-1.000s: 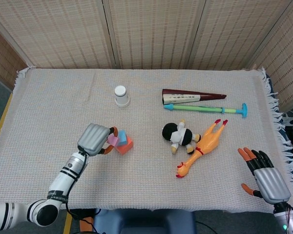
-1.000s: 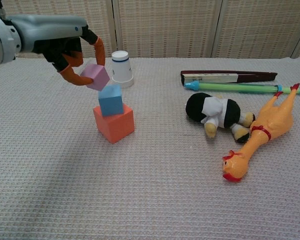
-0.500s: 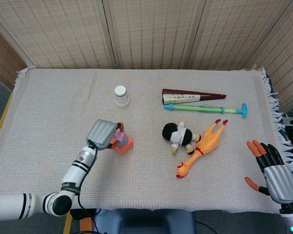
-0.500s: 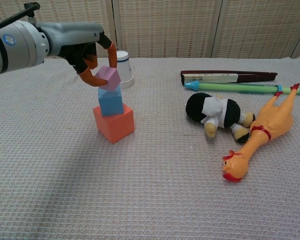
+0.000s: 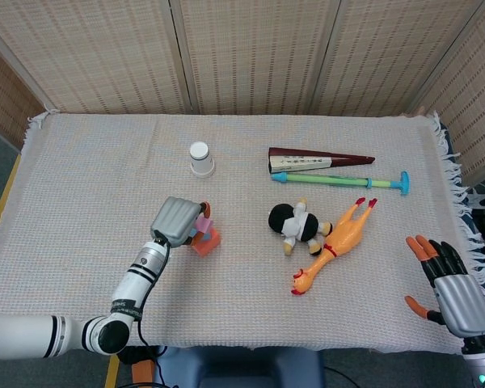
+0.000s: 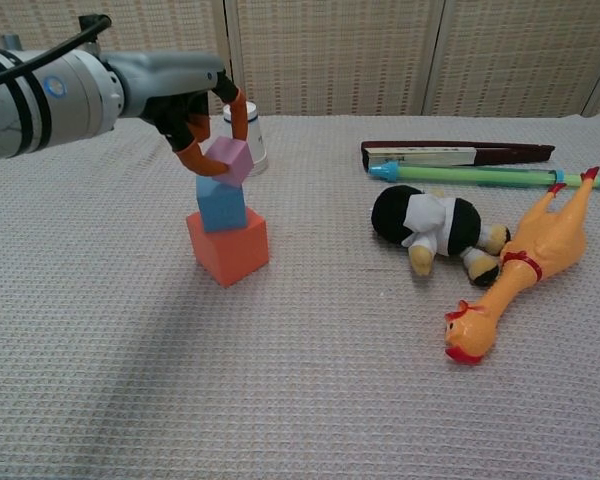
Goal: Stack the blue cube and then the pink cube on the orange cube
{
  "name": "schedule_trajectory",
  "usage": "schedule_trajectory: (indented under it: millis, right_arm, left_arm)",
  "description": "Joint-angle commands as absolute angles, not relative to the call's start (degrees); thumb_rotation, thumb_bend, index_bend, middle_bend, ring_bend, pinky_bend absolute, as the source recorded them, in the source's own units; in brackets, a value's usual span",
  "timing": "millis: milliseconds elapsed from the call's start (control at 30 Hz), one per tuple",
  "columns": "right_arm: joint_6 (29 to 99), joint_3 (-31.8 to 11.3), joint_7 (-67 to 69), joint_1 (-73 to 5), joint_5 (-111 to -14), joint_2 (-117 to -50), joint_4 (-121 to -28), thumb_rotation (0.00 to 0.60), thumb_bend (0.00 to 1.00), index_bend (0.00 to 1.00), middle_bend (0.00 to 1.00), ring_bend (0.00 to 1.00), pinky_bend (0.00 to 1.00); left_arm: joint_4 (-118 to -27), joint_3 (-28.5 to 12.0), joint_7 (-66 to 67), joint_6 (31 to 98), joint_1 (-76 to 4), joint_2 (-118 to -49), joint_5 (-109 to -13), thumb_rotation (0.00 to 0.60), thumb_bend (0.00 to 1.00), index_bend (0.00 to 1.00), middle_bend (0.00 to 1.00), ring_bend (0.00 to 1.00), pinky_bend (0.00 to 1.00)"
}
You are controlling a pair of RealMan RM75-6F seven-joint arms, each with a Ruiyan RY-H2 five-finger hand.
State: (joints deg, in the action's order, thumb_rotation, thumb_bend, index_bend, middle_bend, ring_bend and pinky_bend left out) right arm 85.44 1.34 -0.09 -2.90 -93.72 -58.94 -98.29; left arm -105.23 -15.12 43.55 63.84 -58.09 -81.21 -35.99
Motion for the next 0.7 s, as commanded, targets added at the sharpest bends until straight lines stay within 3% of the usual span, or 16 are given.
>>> schedule_trajectory:
  millis: [33,300,700]
  right_arm:
    - [85.3,1.4,-0.1,-2.9,-93.7,-58.9,-98.4,0.600,0.12,0.00,0.00,0.00,0.00]
    - [85.2,1.3,-0.2,-2.9,-93.5,-58.7,-98.5,0.600,0.12,0.00,0.00,0.00,0.00]
    - [84.7,1.4,-0.8,-3.0,-93.2,-58.7,-98.8,0.600,0.12,0.00,0.00,0.00,0.00]
  left_arm:
    - [-104.9,-14.9,43.7,63.9,-58.4,-81.4,-35.8,0.600,0.32,0.52,1.00,1.00,1.00]
    - [-104.4,-14.1,44.1,64.4,-59.1,-81.3,-34.6,0.600,0.32,0.51,1.00,1.00,1.00]
    - [-104.8,-13.4,43.8,65.1,-59.4,-80.9,-34.0,0.600,0.32,0.40,1.00,1.00,1.00]
